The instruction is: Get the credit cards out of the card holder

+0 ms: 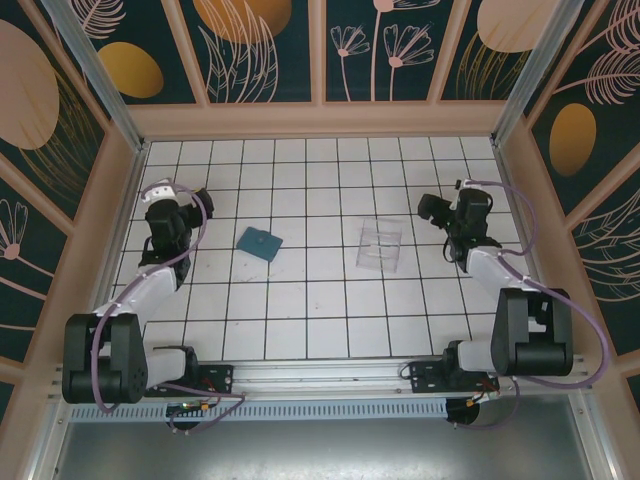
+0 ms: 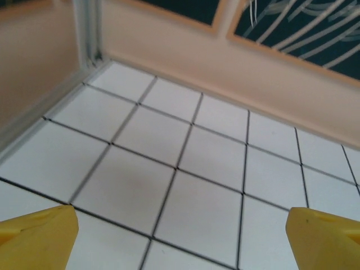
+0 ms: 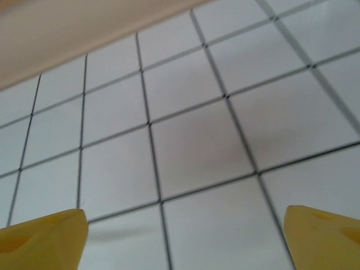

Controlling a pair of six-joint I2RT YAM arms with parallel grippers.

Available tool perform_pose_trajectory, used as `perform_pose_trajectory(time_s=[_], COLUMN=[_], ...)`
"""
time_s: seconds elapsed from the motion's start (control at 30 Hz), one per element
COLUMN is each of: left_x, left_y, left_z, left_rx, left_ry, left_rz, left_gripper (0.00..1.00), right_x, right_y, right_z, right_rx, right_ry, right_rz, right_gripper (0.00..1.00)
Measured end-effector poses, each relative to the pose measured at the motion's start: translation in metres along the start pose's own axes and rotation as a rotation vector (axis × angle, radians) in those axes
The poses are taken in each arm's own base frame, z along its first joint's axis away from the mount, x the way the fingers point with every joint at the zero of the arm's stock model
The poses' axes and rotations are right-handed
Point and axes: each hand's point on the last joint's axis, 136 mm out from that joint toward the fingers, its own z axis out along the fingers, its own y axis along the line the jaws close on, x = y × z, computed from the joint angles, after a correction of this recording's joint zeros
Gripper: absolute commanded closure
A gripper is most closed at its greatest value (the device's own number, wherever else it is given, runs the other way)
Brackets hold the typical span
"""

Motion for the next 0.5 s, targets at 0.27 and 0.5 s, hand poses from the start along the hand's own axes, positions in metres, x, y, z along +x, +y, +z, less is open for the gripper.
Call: perform_pose_trajectory(time_s=[0.27,0.5], left_x=[0.053,0.088], left_y=[-0.035,-0.056], left_z=[0.012,0.014], left_rx=[0.126,0.156], left_ry=[0.299,0.448], left_rz=[-0.056,-0.031], left_gripper=[0.07,0.06], right_x=[0.072,0.074], right_y=[0.039,0.056], right_z=[-0.018,-0.011], right_rx=[-0.073,-0.039], right_ry=[0.311,0.380], right_rz=[0.051,0.015], right_gripper=[0.38,0.60])
